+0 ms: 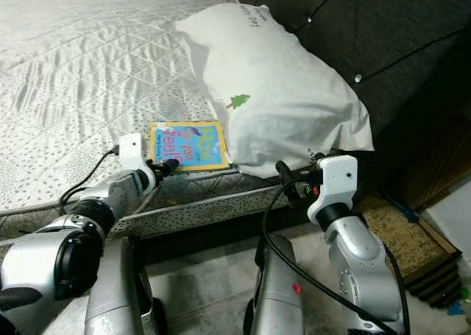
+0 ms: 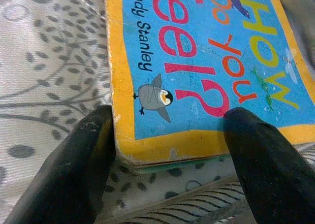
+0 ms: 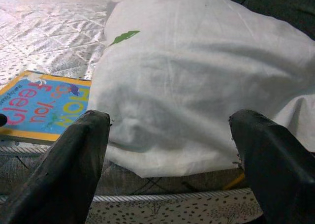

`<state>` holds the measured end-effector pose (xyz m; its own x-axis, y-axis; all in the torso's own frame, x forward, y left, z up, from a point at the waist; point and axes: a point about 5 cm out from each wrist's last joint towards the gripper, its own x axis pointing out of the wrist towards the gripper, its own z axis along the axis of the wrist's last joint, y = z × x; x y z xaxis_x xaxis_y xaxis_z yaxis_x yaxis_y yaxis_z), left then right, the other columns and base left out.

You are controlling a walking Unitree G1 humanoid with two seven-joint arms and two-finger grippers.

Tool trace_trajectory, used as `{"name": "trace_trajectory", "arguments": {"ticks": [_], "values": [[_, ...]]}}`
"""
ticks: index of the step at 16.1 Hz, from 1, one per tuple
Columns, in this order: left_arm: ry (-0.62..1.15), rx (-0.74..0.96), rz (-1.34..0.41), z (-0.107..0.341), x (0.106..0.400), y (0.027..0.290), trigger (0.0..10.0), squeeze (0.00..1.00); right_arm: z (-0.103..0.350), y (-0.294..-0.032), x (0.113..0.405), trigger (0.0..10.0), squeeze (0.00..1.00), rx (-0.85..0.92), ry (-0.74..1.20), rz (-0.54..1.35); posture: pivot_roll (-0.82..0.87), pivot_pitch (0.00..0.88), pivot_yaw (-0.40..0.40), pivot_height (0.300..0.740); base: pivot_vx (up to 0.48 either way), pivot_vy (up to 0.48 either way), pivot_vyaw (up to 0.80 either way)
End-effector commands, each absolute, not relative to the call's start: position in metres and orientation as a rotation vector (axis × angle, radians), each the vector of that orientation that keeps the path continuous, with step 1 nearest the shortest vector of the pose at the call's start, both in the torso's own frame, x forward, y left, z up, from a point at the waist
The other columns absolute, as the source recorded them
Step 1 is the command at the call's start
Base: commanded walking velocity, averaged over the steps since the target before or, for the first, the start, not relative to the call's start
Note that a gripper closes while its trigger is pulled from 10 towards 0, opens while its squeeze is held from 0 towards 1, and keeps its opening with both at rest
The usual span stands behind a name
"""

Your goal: Clean up the room

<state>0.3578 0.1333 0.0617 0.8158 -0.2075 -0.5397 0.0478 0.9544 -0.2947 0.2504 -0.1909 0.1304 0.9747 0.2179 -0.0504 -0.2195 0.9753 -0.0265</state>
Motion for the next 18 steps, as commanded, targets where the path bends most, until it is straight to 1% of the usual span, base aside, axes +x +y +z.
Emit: {"name": "trace_trajectory", "arguments": {"ticks": [1, 5, 8, 11, 12, 13, 14, 16, 17, 18], "values": [[0.633, -0.263, -0.185, 0.058, 0.355, 0.121, 10.0, 0.0, 0.132, -0.195, 0.253, 10.0, 0.0, -0.039, 0.037, 0.195, -0.16, 0.0, -0.05, 0.497, 0.0, 0.0, 0.0], [0.627, -0.264, -0.219, 0.061, 0.356, 0.106, 10.0, 0.0, 0.134, -0.195, 0.255, 10.0, 0.0, -0.042, 0.027, 0.193, -0.17, 0.0, -0.047, 0.497, 0.0, 0.0, 0.0], [0.616, -0.25, -0.24, 0.063, 0.357, 0.106, 10.0, 0.0, 0.134, -0.197, 0.254, 10.0, 0.0, -0.043, 0.023, 0.186, -0.17, 0.0, -0.04, 0.497, 0.0, 0.0, 0.0], [0.572, -0.227, -0.22, 0.068, 0.361, 0.119, 10.0, 0.0, 0.133, -0.196, 0.255, 10.0, 0.0, -0.037, 0.019, 0.184, -0.15, 0.0, -0.038, 0.497, 0.0, 0.0, 0.0], [0.527, -0.216, -0.198, 0.073, 0.364, 0.128, 10.0, 0.0, 0.132, -0.195, 0.256, 10.0, 0.0, -0.03, 0.017, 0.19, -0.14, 0.0, -0.038, 0.497, 0.0, 0.0, 0.0], [0.434, -0.24, -0.189, 0.086, 0.37, 0.138, 10.0, 0.0, 0.132, -0.191, 0.258, 10.0, 0.0, -0.022, 0.011, 0.203, -0.13, 0.0, -0.039, 0.497, 0.0, 0.0, 0.0], [0.405, -0.259, -0.19, 0.09, 0.371, 0.143, 10.0, 0.0, 0.131, -0.19, 0.259, 10.0, 0.0, -0.021, 0.011, 0.205, -0.12, 0.0, -0.043, 0.497, 0.0, 0.0, 0.0], [0.305, -0.225, -0.177, 0.097, 0.365, 0.161, 10.0, 0.0, 0.129, -0.185, 0.264, 10.0, 0.0, -0.012, 0.01, 0.217, -0.09, 0.0, -0.048, 0.497, 0.0, 0.0, 0.0], [0.29, -0.223, -0.172, 0.098, 0.363, 0.163, 10.0, 0.0, 0.129, -0.185, 0.265, 10.0, 0.0, -0.011, 0.01, 0.219, -0.08, 0.0, -0.048, 0.497, 0.0, 0.0, 0.0], [0.183, -0.241, -0.146, 0.106, 0.354, 0.169, 10.0, 0.0, 0.129, -0.183, 0.27, 10.0, 0.0, -0.005, 0.01, 0.215, -0.06, 0.0, -0.053, 0.497, 0.0, 0.0, 0.0]]}}
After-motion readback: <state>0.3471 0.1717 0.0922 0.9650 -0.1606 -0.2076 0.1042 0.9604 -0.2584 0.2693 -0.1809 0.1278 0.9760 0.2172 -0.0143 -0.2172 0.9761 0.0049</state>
